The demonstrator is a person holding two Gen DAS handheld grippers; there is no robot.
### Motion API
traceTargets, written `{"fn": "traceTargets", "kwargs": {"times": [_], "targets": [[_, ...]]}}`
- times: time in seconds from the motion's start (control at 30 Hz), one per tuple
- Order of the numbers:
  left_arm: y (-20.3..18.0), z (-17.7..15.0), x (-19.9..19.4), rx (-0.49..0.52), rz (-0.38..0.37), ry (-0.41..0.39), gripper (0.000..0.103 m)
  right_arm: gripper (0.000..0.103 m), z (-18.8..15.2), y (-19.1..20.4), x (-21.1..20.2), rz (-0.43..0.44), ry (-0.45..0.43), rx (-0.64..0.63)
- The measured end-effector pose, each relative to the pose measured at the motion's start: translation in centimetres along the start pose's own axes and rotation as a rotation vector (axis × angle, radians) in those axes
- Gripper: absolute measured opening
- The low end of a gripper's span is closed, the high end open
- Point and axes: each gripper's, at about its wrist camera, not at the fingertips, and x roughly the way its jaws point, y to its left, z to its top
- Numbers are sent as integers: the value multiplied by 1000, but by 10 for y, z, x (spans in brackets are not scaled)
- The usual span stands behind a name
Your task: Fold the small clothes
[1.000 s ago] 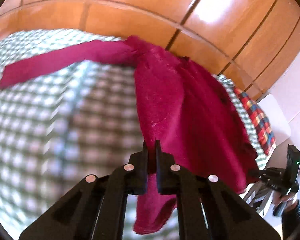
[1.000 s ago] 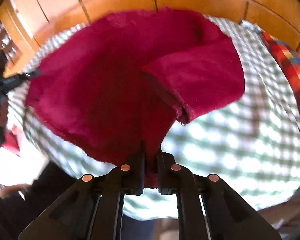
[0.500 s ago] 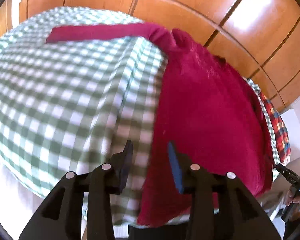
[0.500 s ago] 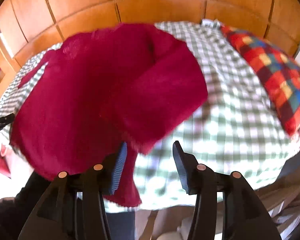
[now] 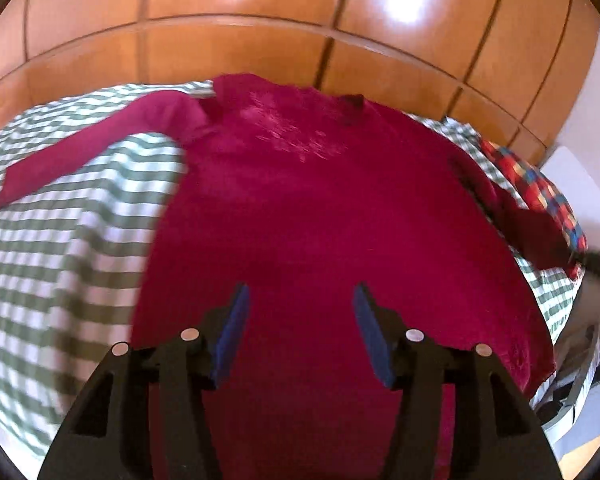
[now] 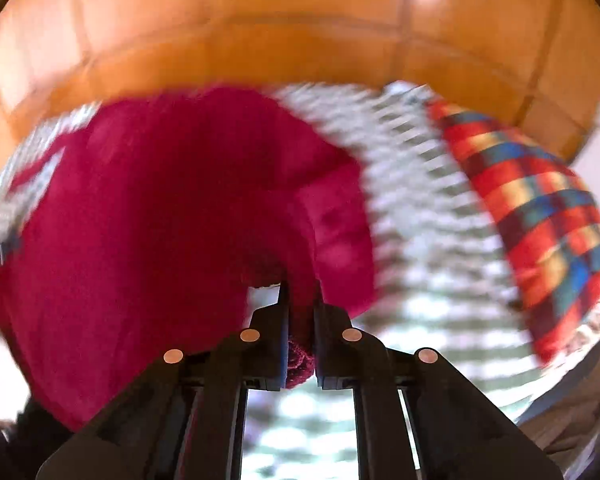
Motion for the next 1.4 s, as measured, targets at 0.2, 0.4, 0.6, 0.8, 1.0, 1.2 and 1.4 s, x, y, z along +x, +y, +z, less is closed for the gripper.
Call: {"fn": "traceTargets", "kwargs": {"times": [0.2,0.4,0.6,0.8,1.0,1.2,1.4], "targets": [[-21,3,23,33,1,35,55,9,66,-97,0,-223,-95,148],[-24,-5,38,47,29,83,56,9,98,-191,54,-448,-49,274],[-26,-8,44,54,48,95,60,9,89,-233,109,-497,47,417],[-17,-1,37,18,12,97,61,84,87,-222,105,-556,18,445],[58,18,1,-184,57,-11,61,89,86,-151,83,-429,-55,335],[194,18,-25,-512,329,-76,69,89,77,1,107,-92,-46,149],[309,12,-44,-793,414,-135,75,89,67,163,139,122,-21,-72]]}}
